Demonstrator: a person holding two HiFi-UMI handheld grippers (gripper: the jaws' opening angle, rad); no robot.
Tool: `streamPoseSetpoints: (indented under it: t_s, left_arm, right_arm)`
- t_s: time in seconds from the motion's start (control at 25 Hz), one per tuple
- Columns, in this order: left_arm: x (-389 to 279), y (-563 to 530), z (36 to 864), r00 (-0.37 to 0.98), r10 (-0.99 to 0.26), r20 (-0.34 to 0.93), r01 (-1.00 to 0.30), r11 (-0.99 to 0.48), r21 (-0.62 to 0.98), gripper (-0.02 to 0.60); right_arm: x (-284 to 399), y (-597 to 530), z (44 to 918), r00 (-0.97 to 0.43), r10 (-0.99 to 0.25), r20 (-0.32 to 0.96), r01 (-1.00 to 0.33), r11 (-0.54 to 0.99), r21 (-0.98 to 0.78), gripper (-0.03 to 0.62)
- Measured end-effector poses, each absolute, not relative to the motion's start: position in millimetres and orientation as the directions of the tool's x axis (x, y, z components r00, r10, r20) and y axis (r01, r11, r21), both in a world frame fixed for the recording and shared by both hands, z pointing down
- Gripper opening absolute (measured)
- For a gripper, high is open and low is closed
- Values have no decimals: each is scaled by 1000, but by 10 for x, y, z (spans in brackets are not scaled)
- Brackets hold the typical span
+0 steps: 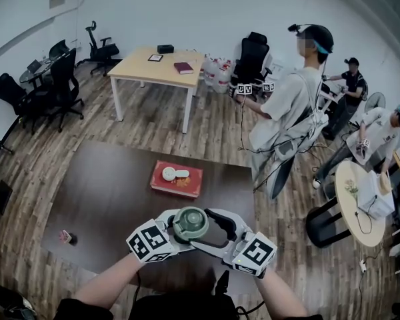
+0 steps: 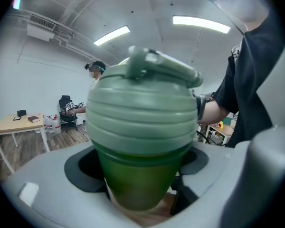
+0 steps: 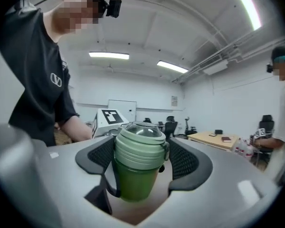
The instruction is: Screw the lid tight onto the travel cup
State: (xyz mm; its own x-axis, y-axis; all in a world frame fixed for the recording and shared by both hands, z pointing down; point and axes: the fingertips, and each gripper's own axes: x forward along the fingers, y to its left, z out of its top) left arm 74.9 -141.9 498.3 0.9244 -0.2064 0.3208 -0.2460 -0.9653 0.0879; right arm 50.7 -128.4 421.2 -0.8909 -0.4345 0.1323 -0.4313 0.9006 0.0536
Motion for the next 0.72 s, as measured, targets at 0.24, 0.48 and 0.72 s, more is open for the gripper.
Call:
streamPoseSetpoints:
  t_s: [0.24,0.48,0.72]
  left_arm:
    - [745,-1481,5117,890,-268,368,-307,-950,50,408]
    - [727,-1517,5095,903,-258,343,-305,-948,89,408]
    - [681,-1417,4956,927,-194,319,-237,-967,99,408]
  right_arm:
    - [486,-1257,4339,-499,-861,101,-864,503,24,370]
    - [462,-1256,4269,-534,-842,79,-845,535,-9,374]
    - [552,-1186,4189,-837,-536,112,-537,844,25,376]
